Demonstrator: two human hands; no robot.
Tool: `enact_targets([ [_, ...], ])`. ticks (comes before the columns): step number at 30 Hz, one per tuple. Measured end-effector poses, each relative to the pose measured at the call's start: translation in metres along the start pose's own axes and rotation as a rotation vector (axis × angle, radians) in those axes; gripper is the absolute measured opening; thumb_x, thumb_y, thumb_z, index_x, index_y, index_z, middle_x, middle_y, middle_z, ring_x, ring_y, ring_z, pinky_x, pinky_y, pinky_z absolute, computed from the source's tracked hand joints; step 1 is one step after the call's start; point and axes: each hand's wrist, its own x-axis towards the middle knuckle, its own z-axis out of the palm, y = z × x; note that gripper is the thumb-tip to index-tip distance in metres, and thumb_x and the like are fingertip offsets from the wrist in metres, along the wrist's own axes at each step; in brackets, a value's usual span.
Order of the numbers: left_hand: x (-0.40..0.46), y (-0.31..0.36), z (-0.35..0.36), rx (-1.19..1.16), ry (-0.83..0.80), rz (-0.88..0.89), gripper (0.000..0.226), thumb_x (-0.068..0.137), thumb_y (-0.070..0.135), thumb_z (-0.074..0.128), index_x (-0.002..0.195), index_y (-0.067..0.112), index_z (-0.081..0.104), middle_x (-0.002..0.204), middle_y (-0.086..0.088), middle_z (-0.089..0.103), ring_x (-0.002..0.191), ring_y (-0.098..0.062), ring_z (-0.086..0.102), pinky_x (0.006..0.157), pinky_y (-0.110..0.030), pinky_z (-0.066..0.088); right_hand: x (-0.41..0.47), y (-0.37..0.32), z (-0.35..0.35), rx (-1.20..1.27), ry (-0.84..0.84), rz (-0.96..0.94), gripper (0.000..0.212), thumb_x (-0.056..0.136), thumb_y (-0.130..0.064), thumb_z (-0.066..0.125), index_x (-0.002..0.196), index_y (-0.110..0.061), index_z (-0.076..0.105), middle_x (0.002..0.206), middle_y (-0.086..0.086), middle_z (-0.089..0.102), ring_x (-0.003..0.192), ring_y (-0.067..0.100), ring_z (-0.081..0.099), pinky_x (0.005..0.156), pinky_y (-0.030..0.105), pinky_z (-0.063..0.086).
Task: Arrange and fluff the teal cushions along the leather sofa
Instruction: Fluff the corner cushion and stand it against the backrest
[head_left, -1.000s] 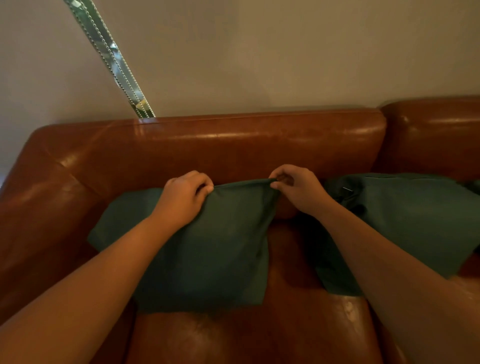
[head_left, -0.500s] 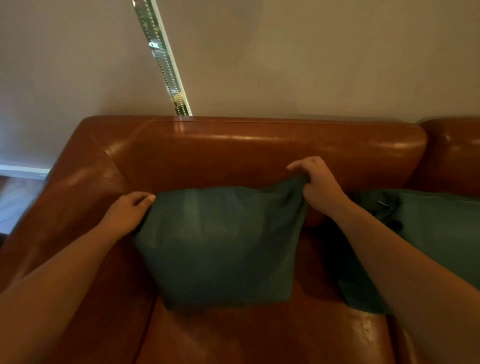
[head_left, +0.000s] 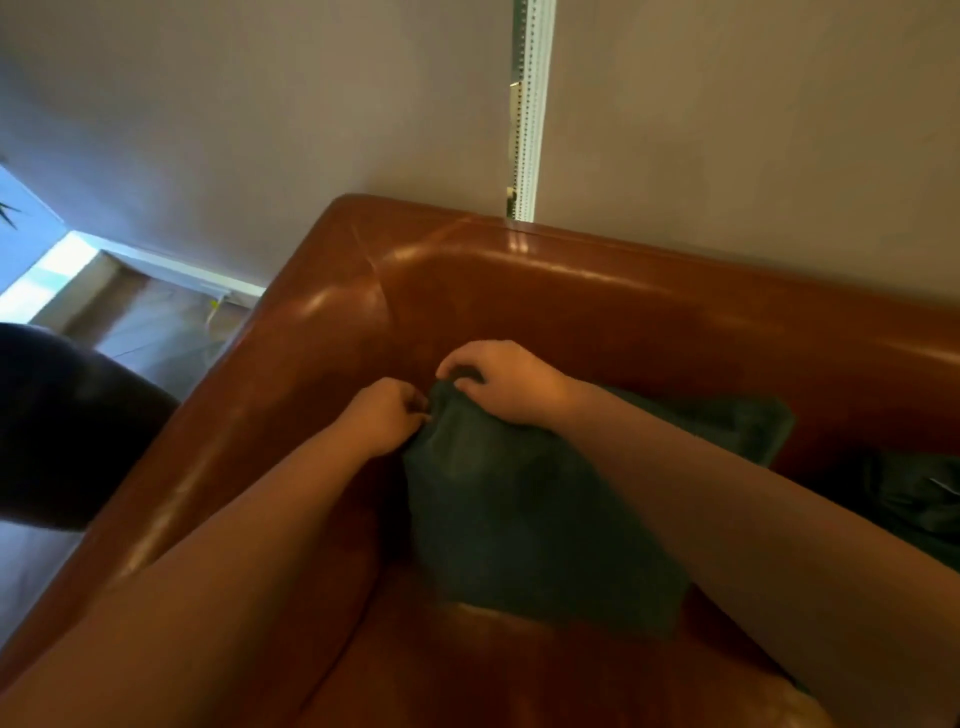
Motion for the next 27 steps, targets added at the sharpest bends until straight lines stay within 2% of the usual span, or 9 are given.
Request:
enact_targets([
  [5,-0.007,0.001,0.007,-0.001,0.078,0.038,0.018,0.090,0.018,0.057,0.103,0.008,0.065,0.103,-0.014,0.067,0.095,-0.030,0.061,0.069,-0.028,0.039,0.025,-0.011,0.022,-0.015,-0.068,0.000,0.029,0.094,-0.015,0.053,0.122,-0.014,0.058,0.125,0.007,0.059,0.114,0.024,0.054,0.096,0.039,0.044],
  [9,-0.012,-0.010,0.008,-0.120,0.068,0.053,0.020,0.090,0.011,0.056,0.110,0.007,0.060,0.105,-0.012,0.065,0.097,-0.029,0.061,0.073,-0.028,0.042,0.024,-0.012,0.029,0.021,-0.085,-0.016,0.034,0.089,-0.022,0.064,0.121,-0.014,0.058,0.120,0.004,0.062,0.112,0.020,0.056,0.094,0.033,0.044],
  [12,-0.022,-0.018,0.007,-0.509,0.032,0.009,0.023,0.089,0.002,0.058,0.113,0.004,0.058,0.097,-0.017,0.067,0.093,-0.025,0.064,0.078,-0.032,0.048,0.019,-0.011,0.022,-0.010,-0.121,-0.015,0.050,0.085,-0.026,0.070,0.131,-0.016,0.052,0.129,0.002,0.057,0.119,0.016,0.051,0.099,0.028,0.039],
  [14,-0.030,-0.023,0.008,-0.700,0.069,-0.014,0.025,0.088,0.004,0.061,0.113,0.006,0.059,0.094,-0.017,0.068,0.086,-0.021,0.064,0.073,-0.027,0.049,0.013,-0.010,0.017,-0.017,-0.129,0.005,0.058,0.083,-0.028,0.072,0.134,-0.017,0.049,0.131,0.001,0.054,0.120,0.014,0.050,0.097,0.024,0.037],
  [16,-0.035,-0.024,0.013,-0.860,0.167,-0.050,0.025,0.088,0.005,0.062,0.113,0.007,0.060,0.091,-0.011,0.067,0.082,-0.016,0.064,0.070,-0.022,0.049,0.008,-0.009,0.014,-0.048,-0.095,0.009,0.049,0.083,-0.029,0.072,0.127,-0.018,0.055,0.126,0.000,0.056,0.115,0.015,0.051,0.092,0.022,0.037],
  [19,-0.037,-0.015,0.015,-1.175,0.343,-0.117,0.019,0.088,0.003,0.061,0.104,0.011,0.064,0.086,-0.005,0.067,0.080,-0.015,0.063,0.073,-0.025,0.052,0.000,-0.010,0.013,0.016,0.009,0.025,0.026,0.085,-0.027,0.070,0.109,-0.019,0.063,0.109,-0.005,0.059,0.100,0.010,0.053,0.083,0.021,0.038],
  [22,-0.040,-0.003,0.015,-1.441,0.319,-0.155,0.014,0.090,0.004,0.058,0.097,0.012,0.066,0.088,-0.005,0.067,0.079,-0.015,0.062,0.077,-0.028,0.052,-0.009,-0.009,0.014,0.158,0.132,0.033,0.009,0.086,-0.021,0.068,0.094,-0.023,0.063,0.093,-0.014,0.057,0.083,-0.002,0.051,0.074,0.012,0.040],
  [24,-0.045,-0.004,0.016,-1.422,0.298,-0.122,0.014,0.093,0.008,0.055,0.097,0.013,0.067,0.089,-0.004,0.067,0.080,-0.012,0.061,0.075,-0.025,0.050,-0.016,-0.006,0.015,0.272,0.205,0.046,0.007,0.086,-0.018,0.068,0.089,-0.023,0.063,0.089,-0.017,0.058,0.082,-0.005,0.053,0.068,0.008,0.039],
  [27,-0.057,-0.011,0.017,-1.116,0.205,0.054,0.016,0.094,0.015,0.054,0.104,0.018,0.067,0.099,0.004,0.070,0.093,-0.008,0.065,0.081,-0.021,0.049,-0.026,-0.001,0.011,0.484,0.267,0.099,0.006,0.087,-0.015,0.067,0.089,-0.020,0.065,0.090,-0.013,0.062,0.084,-0.002,0.058,0.068,0.009,0.046],
])
